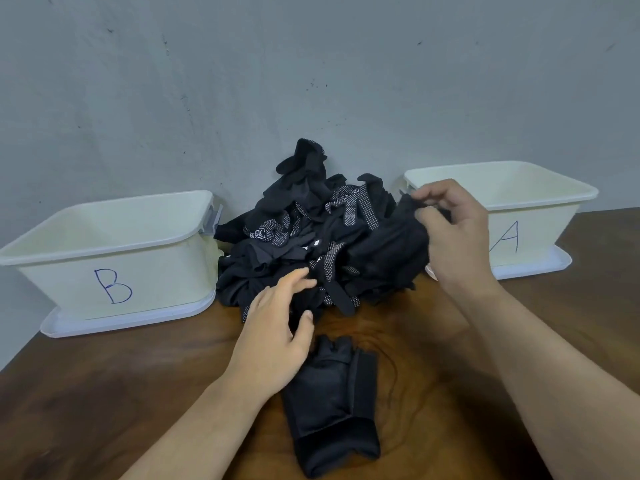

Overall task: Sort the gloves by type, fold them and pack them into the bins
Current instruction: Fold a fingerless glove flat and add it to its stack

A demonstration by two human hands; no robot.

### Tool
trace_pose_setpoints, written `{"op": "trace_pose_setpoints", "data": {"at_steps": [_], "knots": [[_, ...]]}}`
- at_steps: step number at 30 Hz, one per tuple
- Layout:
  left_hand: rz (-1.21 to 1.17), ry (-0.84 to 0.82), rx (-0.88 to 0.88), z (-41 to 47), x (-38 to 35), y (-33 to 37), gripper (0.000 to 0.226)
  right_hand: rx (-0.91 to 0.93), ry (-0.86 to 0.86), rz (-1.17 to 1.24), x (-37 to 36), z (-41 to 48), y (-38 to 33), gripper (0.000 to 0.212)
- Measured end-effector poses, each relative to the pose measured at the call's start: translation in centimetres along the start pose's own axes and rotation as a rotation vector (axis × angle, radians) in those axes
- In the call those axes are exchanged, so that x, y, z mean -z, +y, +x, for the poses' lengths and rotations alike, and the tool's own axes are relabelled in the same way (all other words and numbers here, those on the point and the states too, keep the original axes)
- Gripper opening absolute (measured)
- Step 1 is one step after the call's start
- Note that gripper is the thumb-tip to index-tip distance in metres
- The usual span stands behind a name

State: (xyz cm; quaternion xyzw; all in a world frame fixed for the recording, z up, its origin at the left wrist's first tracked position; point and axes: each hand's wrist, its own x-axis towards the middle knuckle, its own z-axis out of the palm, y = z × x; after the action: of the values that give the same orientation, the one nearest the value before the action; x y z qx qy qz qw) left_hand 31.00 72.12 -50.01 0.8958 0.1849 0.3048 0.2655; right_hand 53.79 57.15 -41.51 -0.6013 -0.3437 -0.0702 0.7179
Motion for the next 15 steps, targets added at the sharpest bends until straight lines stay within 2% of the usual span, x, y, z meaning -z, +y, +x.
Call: {"op": "trace_pose_setpoints", "data": {"at_steps": [4,7,12,15], "knots": [[-0.019,0.209,0.008,0.2,0.1,-0.2,0.048,-0.088,-0.116,-0.359,0.4,0.9,1.2,0.026],[0.025,0.277,0.011,0.4,0.1,-0.5,0.045,0.099,-0.256,-0.781,-0.2,0.2,3.1,0.037],[0.106,0.171,-0.035,0.7,-0.1,-1.0,0.045,0.326,-0.369,-0.657,-2.7,-1.2,2.9,0.030],[0.171,0.074,-0.056,0.8,-0.3,-0.8,0.046,0.395,-0.534,-0.684,-4.8,-1.7,2.0,0.035]]}}
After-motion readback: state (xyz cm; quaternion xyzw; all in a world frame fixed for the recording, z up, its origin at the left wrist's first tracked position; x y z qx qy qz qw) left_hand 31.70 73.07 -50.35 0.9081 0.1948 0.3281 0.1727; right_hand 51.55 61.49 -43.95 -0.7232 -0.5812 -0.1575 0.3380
